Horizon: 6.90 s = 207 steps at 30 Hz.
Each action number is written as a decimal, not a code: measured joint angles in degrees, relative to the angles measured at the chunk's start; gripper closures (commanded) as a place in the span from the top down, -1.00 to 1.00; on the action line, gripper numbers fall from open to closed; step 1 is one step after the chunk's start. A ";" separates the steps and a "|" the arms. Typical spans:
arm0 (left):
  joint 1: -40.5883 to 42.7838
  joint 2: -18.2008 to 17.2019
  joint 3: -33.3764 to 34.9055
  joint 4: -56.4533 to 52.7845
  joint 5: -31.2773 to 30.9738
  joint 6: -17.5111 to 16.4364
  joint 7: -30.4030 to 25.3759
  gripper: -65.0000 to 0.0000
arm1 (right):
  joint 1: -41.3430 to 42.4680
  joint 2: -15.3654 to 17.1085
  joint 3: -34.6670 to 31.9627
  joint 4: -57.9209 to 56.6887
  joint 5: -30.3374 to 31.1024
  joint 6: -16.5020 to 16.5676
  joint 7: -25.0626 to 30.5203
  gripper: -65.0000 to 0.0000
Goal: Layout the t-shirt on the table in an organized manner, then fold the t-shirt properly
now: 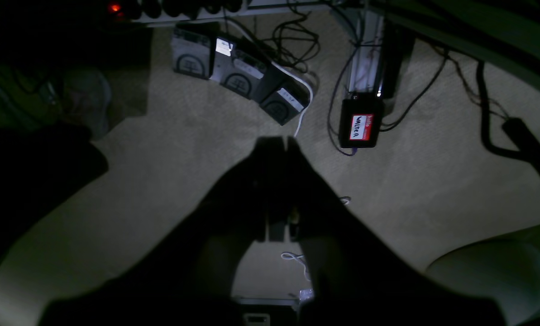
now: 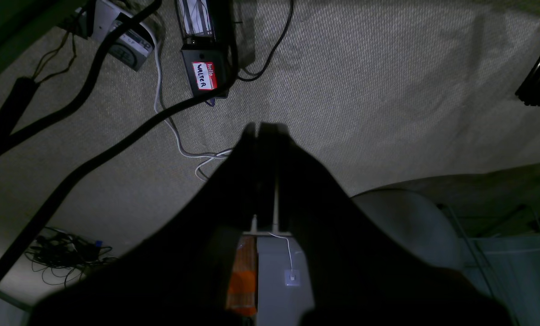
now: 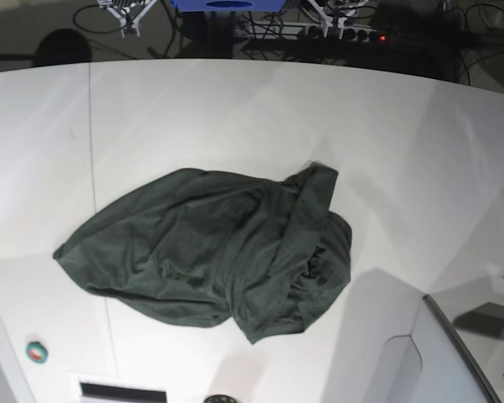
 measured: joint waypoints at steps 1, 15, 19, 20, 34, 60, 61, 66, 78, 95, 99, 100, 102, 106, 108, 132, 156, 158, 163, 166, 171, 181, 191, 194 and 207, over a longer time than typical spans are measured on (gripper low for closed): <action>0.02 -0.17 0.00 0.00 -0.02 0.00 0.00 -1.00 | 0.00 0.02 0.00 0.00 0.00 0.00 0.02 -0.98; 0.17 -0.11 0.00 0.00 -0.02 0.02 -0.02 -1.00 | -0.13 0.04 0.00 0.07 0.00 0.00 0.07 -0.98; 0.17 -0.11 0.00 0.00 0.00 0.02 0.00 -1.00 | -0.63 0.02 0.00 0.17 0.00 0.00 0.20 -0.98; 0.17 -0.11 0.00 0.00 0.00 0.02 0.00 -1.00 | -0.72 0.04 0.00 0.17 0.00 -0.02 0.20 -0.98; 2.19 -0.70 0.15 1.33 0.22 -0.07 -0.66 -1.00 | -1.29 0.02 0.00 0.76 0.07 -0.02 -4.61 -0.98; 40.76 -11.74 0.13 71.65 -0.37 0.09 1.68 -1.00 | -40.87 0.02 -0.33 105.31 -0.04 -0.31 -44.06 -0.98; 41.90 -12.22 0.00 74.82 -0.37 0.07 1.86 -1.00 | -40.70 0.02 -0.33 108.28 0.02 -0.17 -44.35 -0.98; 41.59 -12.11 -0.94 83.84 -0.46 -0.17 0.70 -1.00 | -33.70 0.81 -9.75 110.14 -0.15 -0.37 -43.15 -0.98; 37.75 -11.74 -20.00 79.23 -17.07 0.09 1.64 -1.00 | -8.22 -5.53 -35.93 98.88 2.67 -0.20 -44.63 0.09; 35.52 -11.98 -24.79 80.08 -21.00 0.00 1.60 -1.00 | 14.01 -7.67 -37.00 66.36 22.82 -0.72 -41.90 0.13; 35.36 -12.00 -24.79 79.84 -20.98 -0.04 1.55 -1.00 | 15.32 -7.54 -42.40 62.18 23.02 -0.74 -37.03 0.13; 35.34 -11.98 -24.79 79.84 -21.00 -0.02 1.55 -1.00 | 15.78 -7.69 -43.41 60.52 23.17 -0.74 -35.69 0.13; 35.39 -12.00 -24.81 79.82 -21.00 0.02 1.57 -1.00 | 16.33 -8.35 -43.78 57.05 23.56 -0.74 -34.14 0.13; 35.39 -11.67 -24.81 79.82 -21.00 0.00 1.57 -1.00 | 17.75 -8.02 -43.85 53.75 23.17 -0.76 -31.91 0.13; 35.41 -11.52 -24.81 79.82 -21.00 -0.02 1.57 -1.00 | 18.86 -8.09 -43.85 53.05 23.10 -0.76 -31.08 0.13; 35.39 -11.45 -24.81 78.16 -21.00 0.00 1.53 -1.00 | 17.97 -0.55 -25.83 54.14 22.67 -0.66 -35.50 -0.98; 35.39 -11.50 -24.81 78.09 -21.09 0.00 1.53 -1.00 | 0.44 11.08 -16.33 74.53 22.34 -0.79 -37.27 -0.88; 35.41 -11.50 -24.81 78.09 -21.07 0.02 1.55 -1.00 | -2.34 10.82 -17.27 81.88 22.71 -0.72 -37.73 -0.61; 35.36 -11.54 -24.81 78.09 -21.00 -0.02 1.55 -1.00 | 1.09 10.10 -31.17 89.00 23.43 -0.50 -40.30 0.15; 35.41 -11.63 -24.83 78.09 -21.00 0.02 1.53 -1.00 | 2.60 7.48 -36.52 85.13 23.30 -0.35 -44.68 0.24; 35.41 -11.56 -24.81 78.09 -21.00 0.02 1.55 -1.00 | 4.85 3.63 -36.24 79.78 22.73 -0.42 -43.01 0.14; 35.67 -11.52 -24.81 78.09 -21.00 0.00 1.55 -1.00 | 5.46 3.41 -36.22 72.43 22.84 -0.39 -37.24 0.14; 35.41 -11.52 -24.81 78.09 -21.00 0.00 1.57 -1.00 | 5.88 1.46 -36.13 71.41 22.77 -0.44 -37.13 -0.66; 34.84 -11.50 -24.81 78.09 -21.03 -0.02 1.55 -1.00 | 6.60 1.55 -36.13 71.41 22.82 -0.39 -37.42 -0.99; 34.60 -11.37 -24.76 77.07 -21.05 0.00 1.55 -1.00 | 3.10 5.55 -19.50 96.17 22.29 -0.52 -54.01 -0.99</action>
